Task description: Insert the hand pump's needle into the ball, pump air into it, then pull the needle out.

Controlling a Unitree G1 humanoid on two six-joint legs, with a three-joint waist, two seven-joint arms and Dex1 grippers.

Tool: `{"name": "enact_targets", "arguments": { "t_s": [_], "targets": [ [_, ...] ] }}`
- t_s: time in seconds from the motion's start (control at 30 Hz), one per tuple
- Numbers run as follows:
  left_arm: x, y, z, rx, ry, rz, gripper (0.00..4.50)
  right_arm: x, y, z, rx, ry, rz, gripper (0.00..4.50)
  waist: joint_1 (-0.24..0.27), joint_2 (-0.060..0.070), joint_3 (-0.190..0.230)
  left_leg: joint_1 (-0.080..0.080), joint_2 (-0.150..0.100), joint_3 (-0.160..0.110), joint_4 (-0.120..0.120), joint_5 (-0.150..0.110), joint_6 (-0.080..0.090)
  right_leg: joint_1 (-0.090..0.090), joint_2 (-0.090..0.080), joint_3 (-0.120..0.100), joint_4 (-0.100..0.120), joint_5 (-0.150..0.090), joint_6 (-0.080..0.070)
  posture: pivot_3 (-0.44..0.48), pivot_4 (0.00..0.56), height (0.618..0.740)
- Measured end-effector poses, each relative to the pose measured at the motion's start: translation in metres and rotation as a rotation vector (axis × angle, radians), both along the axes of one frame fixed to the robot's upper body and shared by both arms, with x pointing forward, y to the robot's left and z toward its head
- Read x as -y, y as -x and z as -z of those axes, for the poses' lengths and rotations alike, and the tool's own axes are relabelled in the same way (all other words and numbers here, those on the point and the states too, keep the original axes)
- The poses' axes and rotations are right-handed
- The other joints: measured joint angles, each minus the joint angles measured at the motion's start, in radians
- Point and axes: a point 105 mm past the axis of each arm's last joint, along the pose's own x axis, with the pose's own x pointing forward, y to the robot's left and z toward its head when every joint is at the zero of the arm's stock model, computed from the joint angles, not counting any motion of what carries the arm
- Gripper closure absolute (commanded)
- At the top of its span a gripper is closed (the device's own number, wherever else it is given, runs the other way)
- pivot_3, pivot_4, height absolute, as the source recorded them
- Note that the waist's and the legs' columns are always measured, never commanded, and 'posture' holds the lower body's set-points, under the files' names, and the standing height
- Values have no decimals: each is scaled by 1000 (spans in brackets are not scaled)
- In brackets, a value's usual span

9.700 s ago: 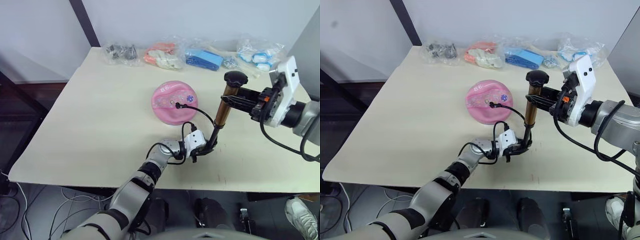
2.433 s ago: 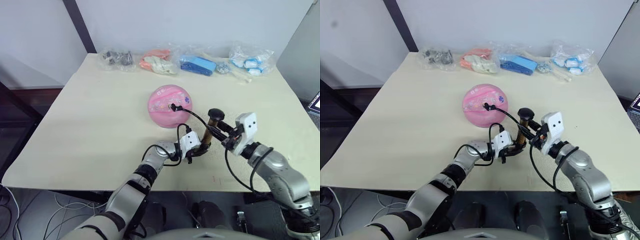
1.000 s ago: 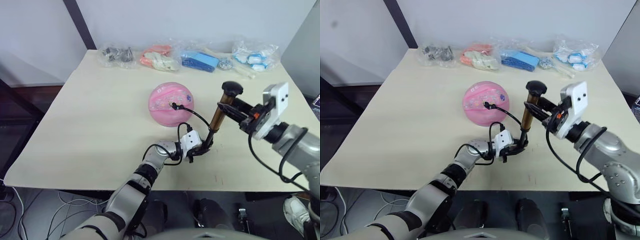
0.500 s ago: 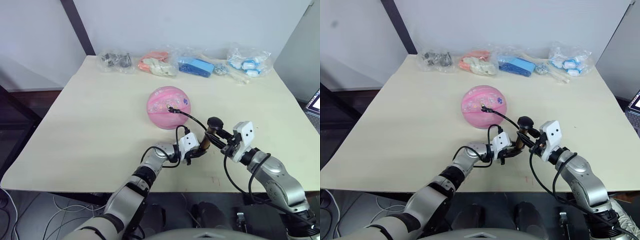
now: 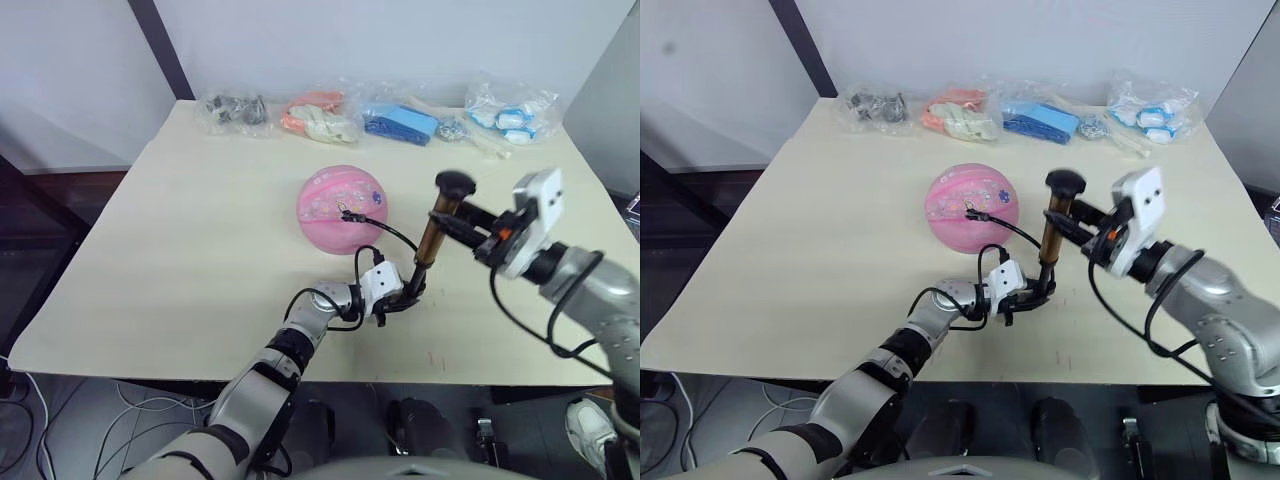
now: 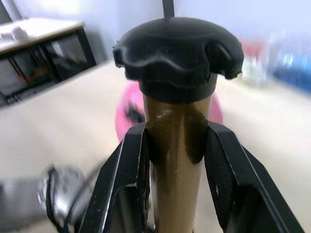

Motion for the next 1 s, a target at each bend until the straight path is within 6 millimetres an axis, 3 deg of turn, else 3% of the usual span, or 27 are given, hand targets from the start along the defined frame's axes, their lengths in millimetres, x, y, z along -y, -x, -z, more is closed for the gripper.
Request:
{"name": "enact_targets", "arguments": {
  "t_s": [0.17, 0.4, 0.63, 0.87, 1.0],
  "targets": [
    [2, 0, -4, 10, 11, 10, 3383, 2, 1, -12, -52, 8, -5, 3442, 2, 2, 4, -7, -2, 1, 1, 0, 0, -7, -1, 1, 1, 2, 0, 0, 150, 740],
    [3, 0, -2, 8, 12, 5, 3383, 4, 3, -4, -26, 2, 18, 3442, 2, 0, 3, -7, -3, 3, 2, 0, 0, -7, 0, 4, 0, 2, 3, 0, 150, 740],
    [-1, 0, 2, -3, 0, -15, 3384, -7, 2, 48, -48, 30, 22, 3442, -2, -3, -6, -2, -1, 3, 2, 0, 0, -3, 1, 4, 1, 2, 3, 0, 150, 740],
    [-4, 1, 8, -24, -14, -29, 3384, -19, -2, 118, -115, 21, 44, 3442, -5, -12, -22, 2, 0, 3, 1, 0, 0, 0, 3, 4, 1, 2, 2, 0, 150, 740],
    [-6, 1, 10, -25, -26, -35, 3384, -18, 1, 140, -140, 53, 50, 3442, -7, -11, -21, 15, 2, 3, -2, 0, 0, 10, 2, 4, 1, -2, -4, 0, 150, 740]
  ]
}}
